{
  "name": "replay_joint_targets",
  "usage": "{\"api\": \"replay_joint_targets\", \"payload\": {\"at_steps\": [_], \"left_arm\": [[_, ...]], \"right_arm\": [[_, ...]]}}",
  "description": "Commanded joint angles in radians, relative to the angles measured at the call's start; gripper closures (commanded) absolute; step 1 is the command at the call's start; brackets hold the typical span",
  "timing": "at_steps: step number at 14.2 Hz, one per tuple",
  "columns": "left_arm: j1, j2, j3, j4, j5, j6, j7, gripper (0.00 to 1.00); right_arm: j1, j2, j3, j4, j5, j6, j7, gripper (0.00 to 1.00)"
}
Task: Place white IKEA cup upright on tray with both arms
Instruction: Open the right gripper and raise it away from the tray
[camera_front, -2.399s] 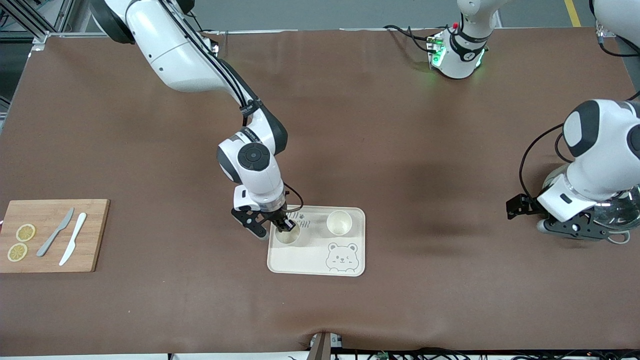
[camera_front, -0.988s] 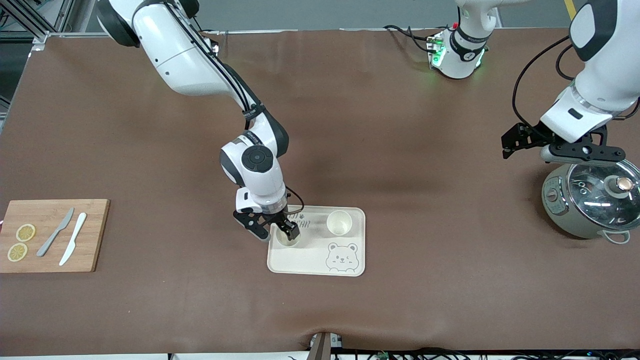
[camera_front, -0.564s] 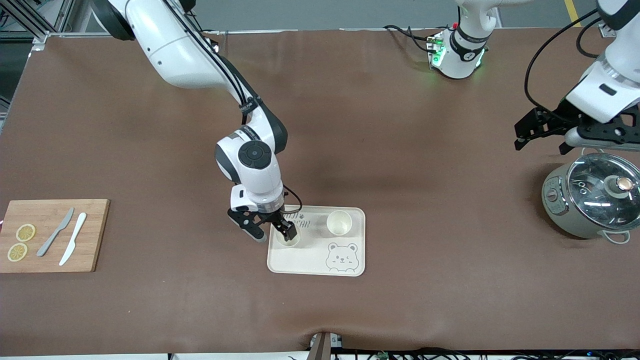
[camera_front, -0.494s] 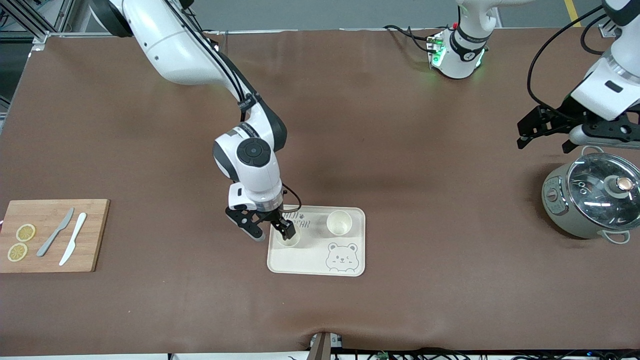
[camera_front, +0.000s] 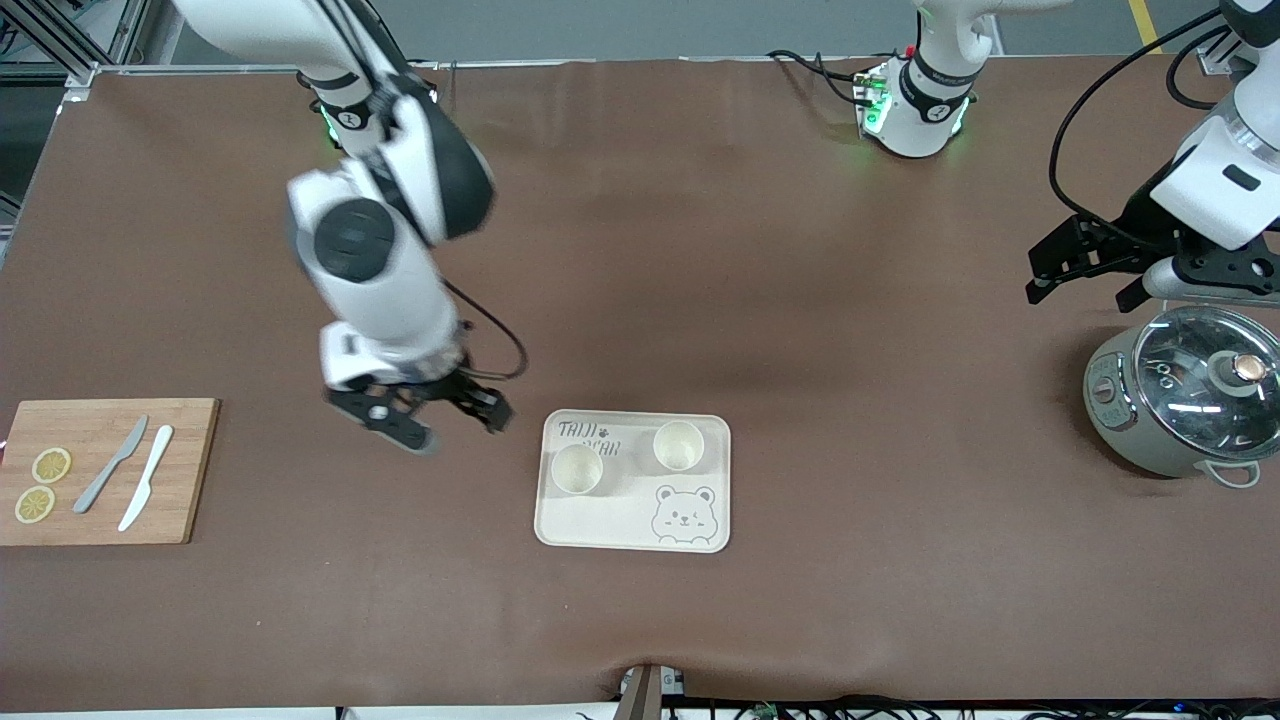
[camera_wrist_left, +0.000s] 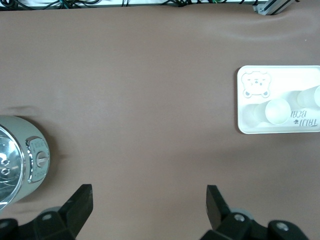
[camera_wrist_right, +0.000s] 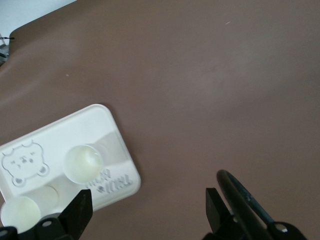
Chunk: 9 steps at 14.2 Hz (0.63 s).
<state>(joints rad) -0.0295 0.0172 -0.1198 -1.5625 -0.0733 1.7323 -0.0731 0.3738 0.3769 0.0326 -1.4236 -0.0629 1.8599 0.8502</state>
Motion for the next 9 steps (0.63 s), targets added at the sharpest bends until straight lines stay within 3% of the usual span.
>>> {"api": "replay_joint_targets", "payload": {"at_steps": [1,5,9], "left_arm": [[-0.015,0.013,0.014,0.036,-0.019,-0.033,-0.01,0.0],[-0.015,0.013,0.014,0.036,-0.014,-0.036,-0.007,0.0],[-0.01,0.016,0.017,0.024,0.032,-0.059,0.062,0.0]], "right_arm": [[-0.107,-0.111,0.015,-0.037,0.038,-0.123,-0.225,0.0],[-0.261,-0.18,0.015,-0.043,0.04,-0.226,-0.53,0.0],[-0.392,-0.242,0.015,-0.133,0.041,-0.193,-0.732,0.0]]}}
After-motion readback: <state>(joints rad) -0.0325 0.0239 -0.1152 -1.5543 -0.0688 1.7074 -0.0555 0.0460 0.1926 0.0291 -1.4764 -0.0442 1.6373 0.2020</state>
